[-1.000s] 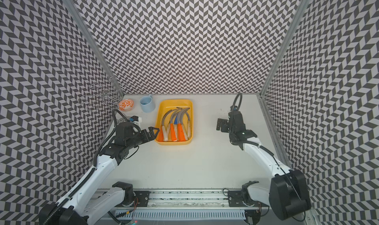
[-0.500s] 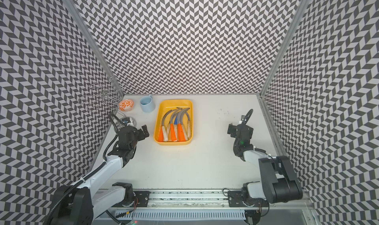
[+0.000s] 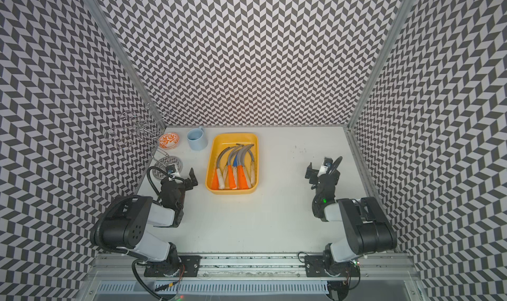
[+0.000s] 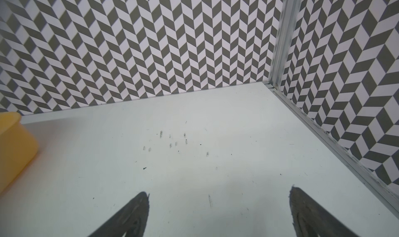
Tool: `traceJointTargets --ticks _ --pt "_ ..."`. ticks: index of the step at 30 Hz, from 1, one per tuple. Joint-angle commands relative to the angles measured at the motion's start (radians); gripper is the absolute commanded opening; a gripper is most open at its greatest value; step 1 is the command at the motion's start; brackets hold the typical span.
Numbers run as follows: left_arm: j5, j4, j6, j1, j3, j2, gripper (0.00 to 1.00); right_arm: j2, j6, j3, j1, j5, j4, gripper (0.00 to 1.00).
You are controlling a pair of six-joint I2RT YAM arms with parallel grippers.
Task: Put small sickles into storage boxes
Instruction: Reset both arms
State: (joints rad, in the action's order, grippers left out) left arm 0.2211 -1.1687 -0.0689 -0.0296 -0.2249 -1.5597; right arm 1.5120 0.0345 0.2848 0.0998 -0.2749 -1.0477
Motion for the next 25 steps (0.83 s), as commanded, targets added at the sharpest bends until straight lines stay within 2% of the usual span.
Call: traceJointTargets --ticks 1,4,7,12,25 --pt "-0.02 -0.181 0.053 -0.014 -0.004 -0.021 1.0 -0.001 -0.04 -0.005 -0.002 0.047 -0.153 0.99" --pt "-0.022 -0.09 0.043 -0.013 -0.022 0.012 1.0 -0.002 -0.039 0.011 -0.005 0.054 -0.116 0.99" --pt "-0.021 -0.131 0.046 -0.013 -0.013 -0.001 1.0 0.003 -0.023 0.007 -0.014 0.048 -0.124 1.0" --pt "-0.02 -0.124 0.047 -0.013 -0.014 0.002 1.0 0.044 -0.035 -0.051 -0.015 0.063 -0.286 0.99" --pt "-0.026 -0.118 0.045 -0.012 -0.014 0.003 1.0 0.046 -0.032 -0.045 -0.014 0.058 -0.275 0.99"
